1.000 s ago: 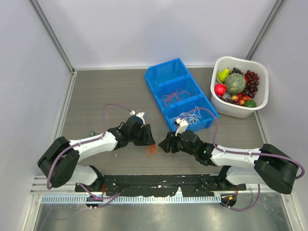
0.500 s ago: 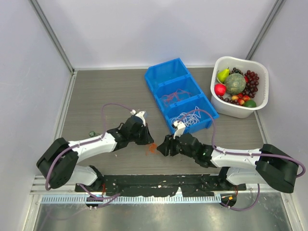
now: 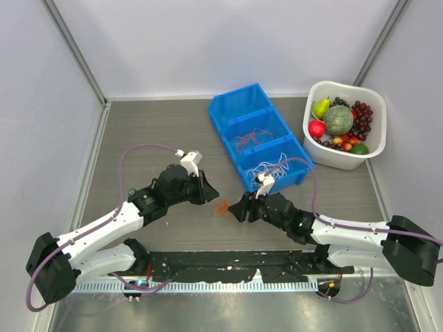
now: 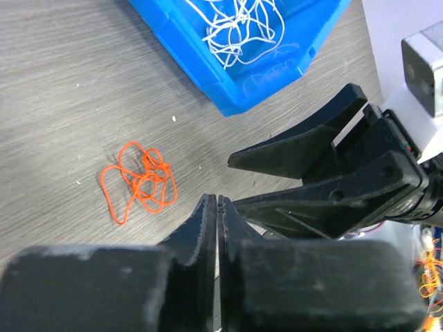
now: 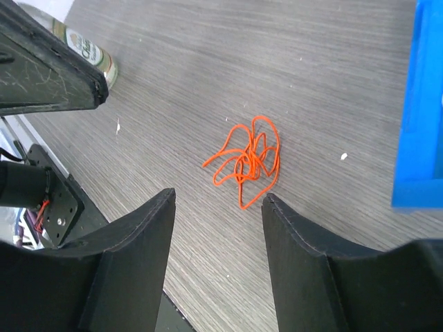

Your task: Untangle the cables

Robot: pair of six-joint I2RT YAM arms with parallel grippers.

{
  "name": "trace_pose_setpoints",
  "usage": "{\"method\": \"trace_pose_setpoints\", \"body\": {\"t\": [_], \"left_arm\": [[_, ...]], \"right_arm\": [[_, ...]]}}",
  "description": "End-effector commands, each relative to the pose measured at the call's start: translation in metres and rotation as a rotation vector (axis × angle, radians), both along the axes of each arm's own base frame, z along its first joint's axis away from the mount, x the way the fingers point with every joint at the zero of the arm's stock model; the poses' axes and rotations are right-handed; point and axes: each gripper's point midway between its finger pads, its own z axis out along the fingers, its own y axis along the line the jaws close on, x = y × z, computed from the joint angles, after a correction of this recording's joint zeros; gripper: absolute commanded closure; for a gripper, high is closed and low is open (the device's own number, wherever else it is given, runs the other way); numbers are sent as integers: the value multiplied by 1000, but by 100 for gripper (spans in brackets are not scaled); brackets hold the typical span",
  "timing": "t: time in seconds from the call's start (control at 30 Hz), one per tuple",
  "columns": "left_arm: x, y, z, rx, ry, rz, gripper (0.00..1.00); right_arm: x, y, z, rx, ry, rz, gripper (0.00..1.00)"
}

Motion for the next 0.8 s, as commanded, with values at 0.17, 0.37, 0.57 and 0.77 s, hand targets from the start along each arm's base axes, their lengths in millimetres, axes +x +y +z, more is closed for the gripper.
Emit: {"method": "trace_pose_setpoints", "body": {"t": [0.17,0.37,0.57,0.77], "left_arm": [[-6,-4,-22,81,101,-35,46],[-5,-10,-72,276,21,-83,52],[3,-1,-107,496,-45,-44,55],[4,1,-115,600,-88,-27,65]], "right_arm": [[6,-3,12,45,-1,-61,55],[-3,-9,13,66,15,-52,57],[-3,-25,32,100,-29,-92,57],[-6,-34,33,125,-35,-112,58]]}}
